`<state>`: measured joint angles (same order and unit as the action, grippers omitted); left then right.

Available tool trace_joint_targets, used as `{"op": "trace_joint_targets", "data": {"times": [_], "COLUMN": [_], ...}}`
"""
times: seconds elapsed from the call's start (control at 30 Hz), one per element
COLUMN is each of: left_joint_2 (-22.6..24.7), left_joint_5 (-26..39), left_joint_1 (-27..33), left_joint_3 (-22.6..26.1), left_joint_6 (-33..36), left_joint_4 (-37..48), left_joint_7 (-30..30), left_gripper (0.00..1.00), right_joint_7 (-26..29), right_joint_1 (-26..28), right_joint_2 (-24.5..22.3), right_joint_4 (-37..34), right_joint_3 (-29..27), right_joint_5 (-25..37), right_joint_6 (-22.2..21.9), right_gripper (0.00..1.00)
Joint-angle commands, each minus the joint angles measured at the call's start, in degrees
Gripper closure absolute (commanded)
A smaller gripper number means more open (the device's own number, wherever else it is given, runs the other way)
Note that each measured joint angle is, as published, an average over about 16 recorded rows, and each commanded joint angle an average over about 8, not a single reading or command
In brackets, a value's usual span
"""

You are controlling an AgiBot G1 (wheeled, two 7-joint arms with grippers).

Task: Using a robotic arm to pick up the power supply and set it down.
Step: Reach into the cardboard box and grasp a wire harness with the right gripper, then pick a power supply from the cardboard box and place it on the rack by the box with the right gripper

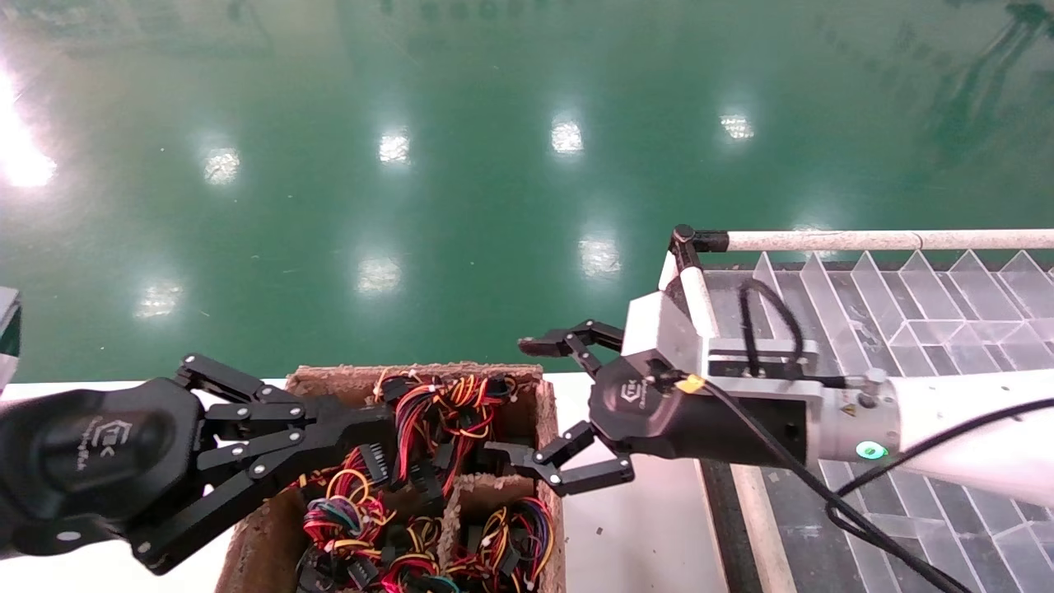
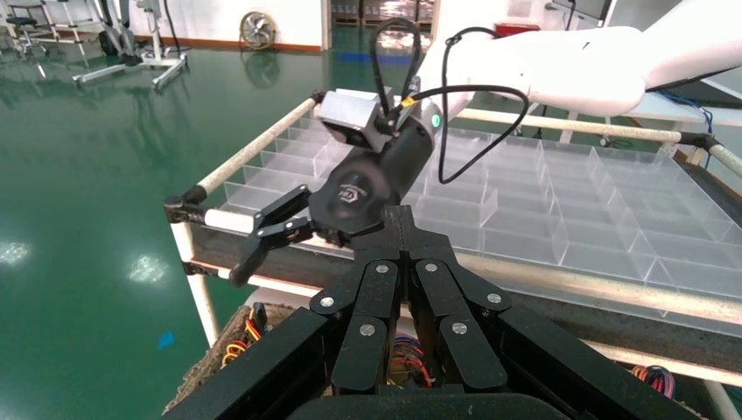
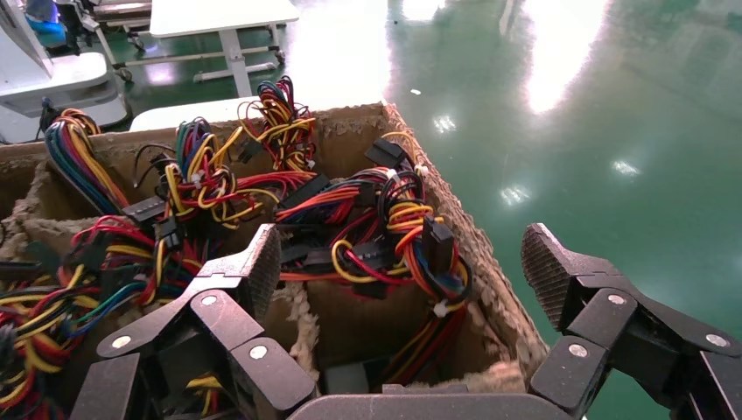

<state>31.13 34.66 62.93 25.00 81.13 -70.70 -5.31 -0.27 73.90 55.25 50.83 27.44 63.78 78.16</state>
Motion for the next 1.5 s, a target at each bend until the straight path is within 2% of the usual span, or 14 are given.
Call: {"op": "trace_joint_targets", "data": {"times": [0.03, 0.5, 1.5], "left_joint_2": [0.00, 0.00, 0.00], "left_joint_5": [0.00, 0.00, 0.00], "left_joint_1": [0.00, 0.00, 0.00], "left_joint_3": [0.00, 0.00, 0.00], "left_joint_6": [0.00, 0.00, 0.00], "left_joint_4": [0.00, 0.00, 0.00], "left_joint_7": [0.00, 0.00, 0.00], "left_gripper": [1.00, 1.00, 1.00], "right_joint_7": [-0.87, -4.56, -8.67], "right_joint_1": [0.74, 3.05, 3.86], "right_joint_2": [1.14, 4.26, 5.03], "right_joint_4": [-1.59, -7.96, -9.70], "right_joint_3": [0.43, 2.00, 2.73], "right_joint_5": [0.66, 2.51, 5.34], "right_joint_6": [-0.05, 1.78, -0.51], "right_gripper": [1.00, 1.00, 1.00]}}
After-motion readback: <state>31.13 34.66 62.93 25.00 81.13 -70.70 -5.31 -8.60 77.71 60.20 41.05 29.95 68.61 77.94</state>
